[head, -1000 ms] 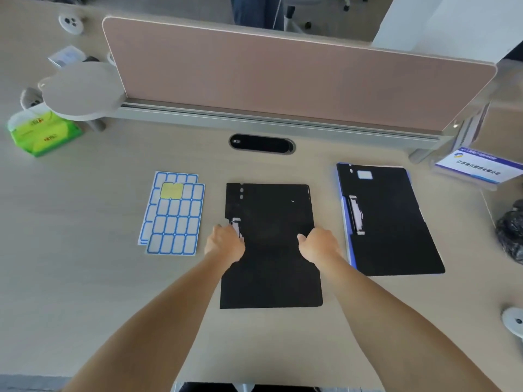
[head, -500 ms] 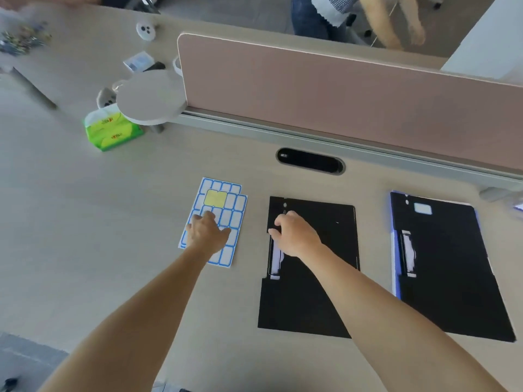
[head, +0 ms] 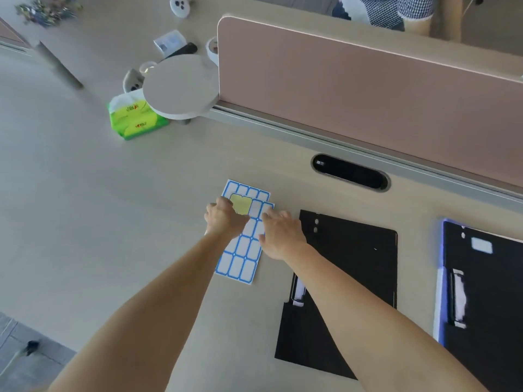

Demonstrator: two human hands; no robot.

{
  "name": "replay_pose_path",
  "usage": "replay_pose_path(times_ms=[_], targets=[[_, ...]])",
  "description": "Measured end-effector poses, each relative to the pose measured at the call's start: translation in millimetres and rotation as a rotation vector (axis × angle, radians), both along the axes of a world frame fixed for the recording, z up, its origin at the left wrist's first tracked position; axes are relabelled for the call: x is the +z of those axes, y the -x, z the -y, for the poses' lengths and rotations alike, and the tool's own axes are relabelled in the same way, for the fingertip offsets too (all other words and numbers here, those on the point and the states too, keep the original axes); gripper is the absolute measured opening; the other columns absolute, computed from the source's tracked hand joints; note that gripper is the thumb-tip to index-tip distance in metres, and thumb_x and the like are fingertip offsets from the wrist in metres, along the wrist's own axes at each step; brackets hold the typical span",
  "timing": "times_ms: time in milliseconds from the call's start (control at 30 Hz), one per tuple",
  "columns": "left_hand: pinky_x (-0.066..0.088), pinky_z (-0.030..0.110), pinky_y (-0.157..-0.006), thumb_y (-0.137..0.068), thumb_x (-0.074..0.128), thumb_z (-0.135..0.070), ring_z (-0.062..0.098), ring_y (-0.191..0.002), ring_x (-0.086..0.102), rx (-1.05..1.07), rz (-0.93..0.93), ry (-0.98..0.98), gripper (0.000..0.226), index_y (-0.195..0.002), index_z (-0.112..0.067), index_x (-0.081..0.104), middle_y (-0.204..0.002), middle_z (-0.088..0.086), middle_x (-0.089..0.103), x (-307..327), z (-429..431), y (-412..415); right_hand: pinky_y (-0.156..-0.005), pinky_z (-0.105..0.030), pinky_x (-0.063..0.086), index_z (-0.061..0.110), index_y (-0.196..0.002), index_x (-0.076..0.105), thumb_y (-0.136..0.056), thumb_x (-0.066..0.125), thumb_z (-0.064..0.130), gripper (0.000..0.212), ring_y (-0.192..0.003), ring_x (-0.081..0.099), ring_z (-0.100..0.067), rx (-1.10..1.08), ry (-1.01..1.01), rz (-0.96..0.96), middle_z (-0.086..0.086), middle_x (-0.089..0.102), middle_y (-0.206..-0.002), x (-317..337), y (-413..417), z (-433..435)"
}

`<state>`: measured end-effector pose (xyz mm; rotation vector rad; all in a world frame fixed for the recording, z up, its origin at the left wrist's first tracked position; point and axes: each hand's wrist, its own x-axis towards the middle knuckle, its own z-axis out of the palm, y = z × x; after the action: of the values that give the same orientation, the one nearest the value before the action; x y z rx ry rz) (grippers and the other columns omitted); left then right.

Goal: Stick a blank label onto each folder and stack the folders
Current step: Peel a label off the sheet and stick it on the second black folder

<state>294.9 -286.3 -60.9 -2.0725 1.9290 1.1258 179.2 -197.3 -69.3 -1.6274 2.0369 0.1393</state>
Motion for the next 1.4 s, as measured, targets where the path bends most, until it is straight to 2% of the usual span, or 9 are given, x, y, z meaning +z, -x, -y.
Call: replay_pose_path(times_ms=[100, 167, 233, 367, 533, 667, 967, 1233, 1400], targets=[[0.053, 0.035, -0.079, -0.079, 0.069, -0.029, 0.024, -0.100, 0.057, 0.129, -0.056, -0.044, 0.058, -0.132, -0.016, 0.048, -0.128, 0.008, 0.048, -3, 10, 3, -0.094, -0.044, 0.040, 0.012, -0.133, 0.045, -0.097, 0.047, 0.039, 0.045, -0.127, 0.037, -0.029, 0.008, 0.000, -0.014, -0.001, 0.034, -0.146, -3, -1, -1], [0.046, 0.027, -0.060, -0.084, 0.066, -0.023, 0.016, -0.074, 0.053, 0.151, -0.082, -0.059, 0.027, -0.108, -0.016, 0.055, -0.109, 0.004, 0.053, -5, 17, 2, -0.098, -0.045, 0.040, 0.012, -0.135, 0.044, -0.097, 0.047, 0.039, 0.047, -0.129, 0.037, -0.028, 0.020, 0.008, -0.013, -0.002, 0.031, -0.151, -4, 0, -4], [0.049, 0.031, -0.066, -0.085, 0.065, -0.023, 0.019, -0.072, 0.051, 0.165, -0.090, -0.068, 0.024, -0.077, -0.023, 0.042, -0.086, 0.001, 0.050, -5, 23, 1, -0.101, -0.047, 0.039, 0.012, -0.138, 0.042, -0.097, 0.048, 0.039, 0.050, -0.133, 0.035, -0.029, 0.023, 0.004, -0.003, -0.003, 0.027, -0.155, -4, 2, -5], [0.036, 0.028, -0.056, -0.080, 0.064, -0.022, 0.024, -0.063, 0.042, 0.130, -0.094, -0.074, 0.024, -0.072, -0.020, 0.042, -0.065, 0.002, 0.041, -3, 29, -1, -0.099, -0.046, 0.040, 0.012, -0.136, 0.044, -0.097, 0.048, 0.040, 0.048, -0.131, 0.037, -0.029, 0.022, 0.003, -0.008, -0.003, 0.030, -0.152, -5, 1, -4], [0.032, 0.025, -0.051, -0.085, 0.062, -0.020, 0.024, -0.066, 0.044, 0.109, -0.136, -0.033, 0.015, -0.080, -0.015, 0.048, -0.071, 0.001, 0.047, -7, 28, -3, -0.096, -0.045, 0.042, 0.012, -0.131, 0.047, -0.095, 0.052, 0.039, 0.045, -0.127, 0.040, -0.028, 0.009, 0.018, -0.005, -0.001, 0.035, -0.145, -5, -2, -4], [0.044, 0.028, -0.062, -0.086, 0.065, -0.027, 0.022, -0.078, 0.058, 0.141, -0.182, -0.027, 0.034, -0.118, -0.018, 0.056, -0.092, 0.002, 0.059, -8, 25, -2, -0.098, -0.046, 0.041, 0.012, -0.134, 0.044, -0.094, 0.053, 0.038, 0.048, -0.131, 0.037, -0.029, 0.001, 0.011, 0.009, -0.002, 0.030, -0.150, -4, -2, -5], [0.021, 0.025, -0.048, -0.083, 0.068, -0.026, 0.014, -0.049, 0.024, 0.095, -0.346, -0.186, 0.035, -0.061, -0.020, 0.041, -0.053, -0.005, 0.030, -4, 23, 2, -0.097, -0.045, 0.039, 0.015, -0.129, 0.051, -0.096, 0.048, 0.038, 0.040, -0.125, 0.042, -0.027, -0.043, 0.058, 0.067, 0.000, 0.044, -0.138, -2, 2, -6], [0.027, 0.027, -0.054, -0.085, 0.068, -0.029, 0.016, -0.056, 0.031, 0.077, -0.431, -0.220, 0.018, -0.079, -0.013, 0.061, -0.063, 0.000, 0.040, -12, 24, -10, -0.102, -0.045, 0.030, 0.026, -0.139, 0.042, -0.097, 0.051, 0.033, 0.044, -0.130, 0.034, -0.025, -0.059, 0.260, 0.093, 0.003, 0.044, -0.145, -1, 15, 0], [0.033, 0.034, -0.067, -0.068, 0.074, -0.051, 0.019, -0.074, 0.043, 0.074, -0.470, -0.288, 0.041, -0.085, -0.014, 0.075, -0.077, 0.003, 0.054, -14, 25, -13, -0.097, -0.042, 0.034, 0.033, -0.138, 0.045, -0.097, 0.053, 0.033, 0.042, -0.116, 0.046, -0.025, -0.072, 0.255, 0.202, 0.003, 0.059, -0.123, 1, 21, 9]])
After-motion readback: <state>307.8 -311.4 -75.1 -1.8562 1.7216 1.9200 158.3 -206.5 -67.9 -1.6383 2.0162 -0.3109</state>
